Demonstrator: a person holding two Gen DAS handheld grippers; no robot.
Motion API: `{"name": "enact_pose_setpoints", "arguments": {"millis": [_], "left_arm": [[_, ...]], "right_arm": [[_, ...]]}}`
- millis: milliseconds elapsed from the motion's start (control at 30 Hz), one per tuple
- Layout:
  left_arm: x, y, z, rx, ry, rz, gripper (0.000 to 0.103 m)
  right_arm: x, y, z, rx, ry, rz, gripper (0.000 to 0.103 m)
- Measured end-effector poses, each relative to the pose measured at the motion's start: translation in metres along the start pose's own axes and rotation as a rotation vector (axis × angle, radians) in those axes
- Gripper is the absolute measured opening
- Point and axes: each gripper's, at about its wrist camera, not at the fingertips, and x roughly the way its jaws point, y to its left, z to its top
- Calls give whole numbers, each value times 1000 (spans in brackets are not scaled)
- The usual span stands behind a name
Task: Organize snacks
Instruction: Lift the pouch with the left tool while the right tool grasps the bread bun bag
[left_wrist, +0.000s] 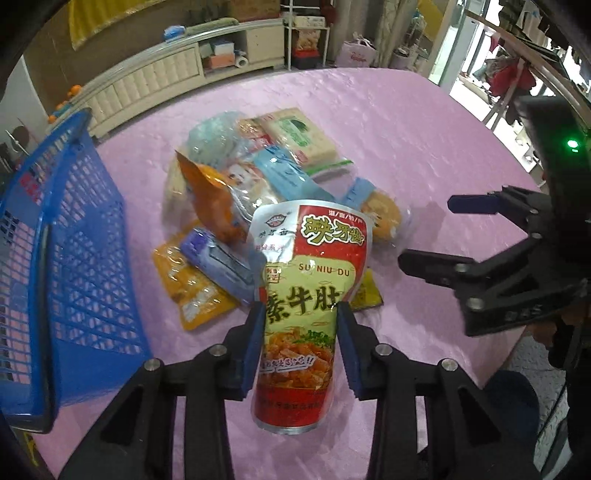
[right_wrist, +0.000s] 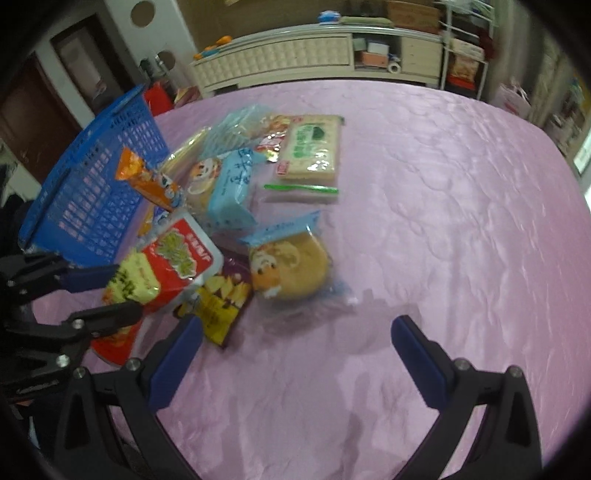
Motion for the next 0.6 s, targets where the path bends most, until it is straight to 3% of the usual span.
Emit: {"name": "enact_pose_setpoints", "arguments": {"millis": [200,333,433,600], "left_arm": [[-6,2,6,-19,-12,19,36],[-3,0,13,-13,-18,17,36],[2,-1,15,-21,-21,12,36],[-2,-7,11,-13,-33,29,36]], "right_arm": [[25,-3,20,-32,29,-35,97],[42,2,23,-74,72,-7,76],[42,7,20,-89,48,1,63],[26,8,2,-66,38,-18,58]]}}
